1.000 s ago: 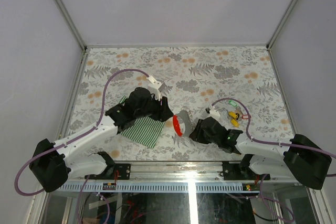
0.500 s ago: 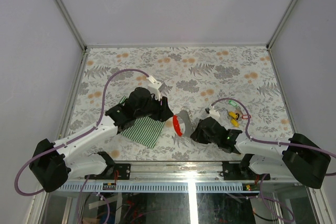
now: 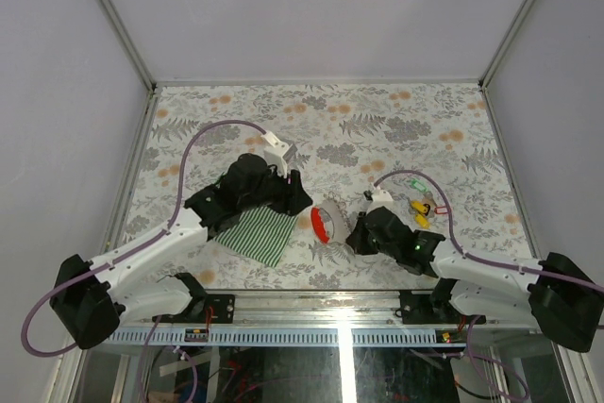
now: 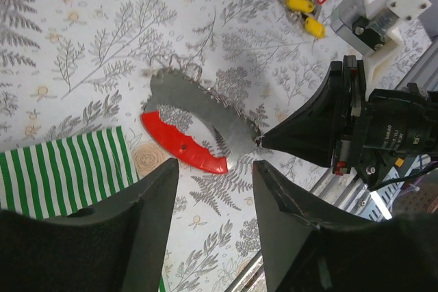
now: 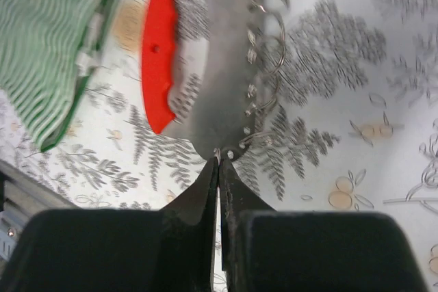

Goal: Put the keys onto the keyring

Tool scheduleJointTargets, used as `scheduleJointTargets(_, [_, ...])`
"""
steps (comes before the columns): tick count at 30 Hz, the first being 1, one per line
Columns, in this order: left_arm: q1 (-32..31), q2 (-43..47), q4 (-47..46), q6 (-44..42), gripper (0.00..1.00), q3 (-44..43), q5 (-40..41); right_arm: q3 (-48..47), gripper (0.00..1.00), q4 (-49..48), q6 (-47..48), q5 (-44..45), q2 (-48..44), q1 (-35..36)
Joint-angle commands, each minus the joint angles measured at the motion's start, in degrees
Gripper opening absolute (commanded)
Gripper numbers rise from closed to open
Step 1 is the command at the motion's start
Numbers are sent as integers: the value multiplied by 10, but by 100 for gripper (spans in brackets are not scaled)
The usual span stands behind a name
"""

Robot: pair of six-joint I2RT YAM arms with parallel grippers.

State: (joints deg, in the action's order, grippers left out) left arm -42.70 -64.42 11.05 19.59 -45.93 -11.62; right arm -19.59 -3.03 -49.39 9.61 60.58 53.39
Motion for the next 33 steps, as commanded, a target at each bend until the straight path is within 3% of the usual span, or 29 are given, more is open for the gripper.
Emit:
scheduleJointTargets(1, [2, 31, -13, -26, 50, -37, -16, -80, 0, 34, 156, 16, -58, 5])
scheduleJointTargets(9, [2, 48, -25, -61, 56, -91, -41, -204, 0, 124, 337, -9, -103, 5])
scheduleJointTargets(13, [2, 48, -8, -77, 58, -128, -62, -263, 0, 146, 409, -43, -92, 5])
scheduleJointTargets(19, [2, 52, 17, -96, 59, -167, -99, -402, 0, 269, 473, -117, -45, 5])
scheduleJointTargets(33, [2, 136, -35, -114, 59, -176, -158, -500, 0, 239, 538, -240, -66, 6])
